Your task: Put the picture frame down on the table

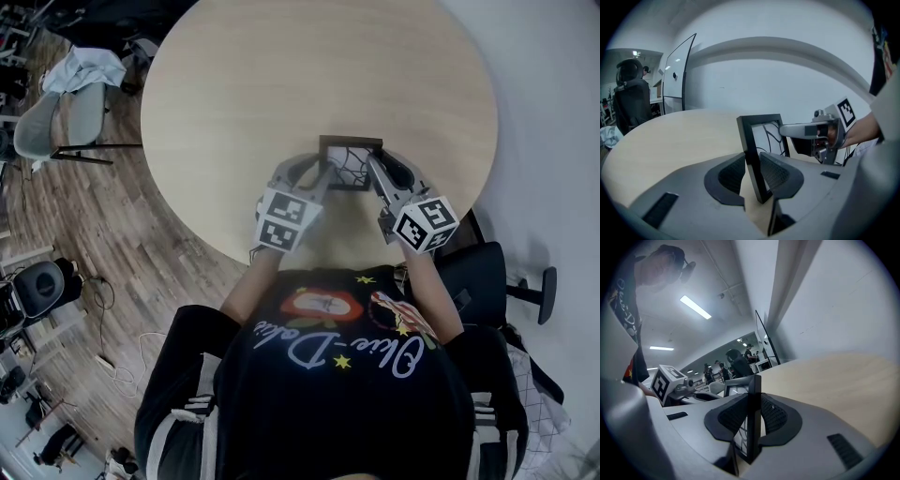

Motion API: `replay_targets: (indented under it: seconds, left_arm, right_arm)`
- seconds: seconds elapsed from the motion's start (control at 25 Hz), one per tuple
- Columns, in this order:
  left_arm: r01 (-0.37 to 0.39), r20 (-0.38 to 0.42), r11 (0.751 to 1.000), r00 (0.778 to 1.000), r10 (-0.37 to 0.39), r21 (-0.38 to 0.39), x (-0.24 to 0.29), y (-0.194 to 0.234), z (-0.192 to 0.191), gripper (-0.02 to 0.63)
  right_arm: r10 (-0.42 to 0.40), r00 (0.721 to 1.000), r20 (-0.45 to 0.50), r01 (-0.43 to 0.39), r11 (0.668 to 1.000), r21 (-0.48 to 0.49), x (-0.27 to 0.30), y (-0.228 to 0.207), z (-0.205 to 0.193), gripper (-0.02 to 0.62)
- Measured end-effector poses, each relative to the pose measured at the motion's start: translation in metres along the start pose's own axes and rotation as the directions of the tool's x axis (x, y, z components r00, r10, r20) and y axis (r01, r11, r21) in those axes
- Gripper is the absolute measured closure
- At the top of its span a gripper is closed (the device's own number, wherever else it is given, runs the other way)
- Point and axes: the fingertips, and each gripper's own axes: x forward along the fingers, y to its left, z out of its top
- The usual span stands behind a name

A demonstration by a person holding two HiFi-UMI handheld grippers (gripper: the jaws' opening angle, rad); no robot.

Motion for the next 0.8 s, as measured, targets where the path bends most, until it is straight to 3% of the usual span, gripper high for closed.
replay_targets:
  seconds: [0.8]
  left_arm:
    - [-0.012, -0.012, 0.998, 1.000, 0.011, -0.057, 0.023, 0.018, -0.003, 0.512]
  right_arm:
    - [-0.061, 0.997, -0.039, 0.065, 0.990, 0.125, 0.025, -0.029, -0.011, 0.537]
